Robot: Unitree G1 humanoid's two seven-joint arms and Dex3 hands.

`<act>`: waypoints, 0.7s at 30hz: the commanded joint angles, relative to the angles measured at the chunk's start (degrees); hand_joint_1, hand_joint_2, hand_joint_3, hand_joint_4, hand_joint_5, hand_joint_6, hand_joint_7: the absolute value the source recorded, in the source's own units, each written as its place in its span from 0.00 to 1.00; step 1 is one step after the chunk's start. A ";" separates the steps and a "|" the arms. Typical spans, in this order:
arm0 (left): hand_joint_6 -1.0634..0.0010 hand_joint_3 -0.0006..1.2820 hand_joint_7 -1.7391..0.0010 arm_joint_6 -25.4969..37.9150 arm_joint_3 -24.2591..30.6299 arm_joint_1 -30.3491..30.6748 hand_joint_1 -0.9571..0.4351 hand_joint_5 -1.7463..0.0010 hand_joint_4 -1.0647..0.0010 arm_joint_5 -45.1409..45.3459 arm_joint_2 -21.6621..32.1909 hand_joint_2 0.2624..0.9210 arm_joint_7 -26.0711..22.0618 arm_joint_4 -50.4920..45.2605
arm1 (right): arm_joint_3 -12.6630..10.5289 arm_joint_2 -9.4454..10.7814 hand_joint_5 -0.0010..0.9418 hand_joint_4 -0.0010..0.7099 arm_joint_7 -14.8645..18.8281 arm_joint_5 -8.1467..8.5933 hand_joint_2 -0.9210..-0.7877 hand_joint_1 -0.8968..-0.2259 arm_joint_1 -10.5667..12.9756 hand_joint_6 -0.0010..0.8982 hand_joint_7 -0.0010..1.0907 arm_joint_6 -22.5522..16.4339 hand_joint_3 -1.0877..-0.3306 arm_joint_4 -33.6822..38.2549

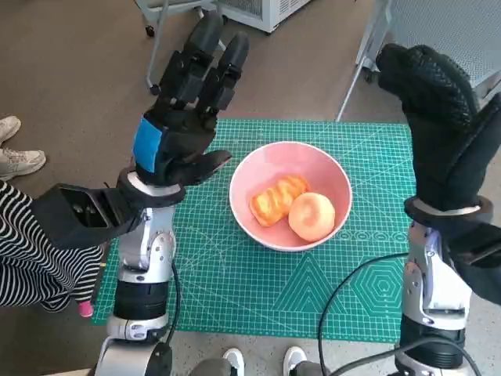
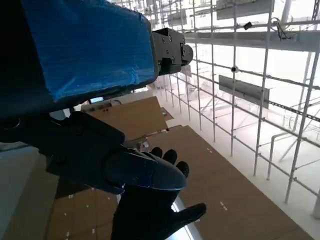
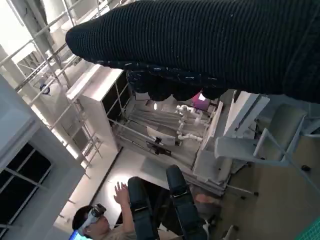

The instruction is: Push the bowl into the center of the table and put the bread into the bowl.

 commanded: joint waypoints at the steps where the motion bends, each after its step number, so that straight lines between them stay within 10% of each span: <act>1: 0.96 0.05 0.89 0.54 -0.62 1.05 0.35 0.99 0.94 0.61 0.33 1.00 0.72 -1.24 | 0.17 0.67 0.01 0.30 -0.39 -0.40 0.00 0.35 1.44 0.11 0.52 -0.28 0.55 1.09; 21: 1.00 0.07 0.83 -1.43 -1.67 2.22 0.32 0.99 0.94 4.95 2.24 1.00 2.79 -2.34 | 0.51 1.39 0.01 0.31 -0.77 -0.79 0.00 0.34 1.15 0.11 0.52 -0.76 0.55 1.63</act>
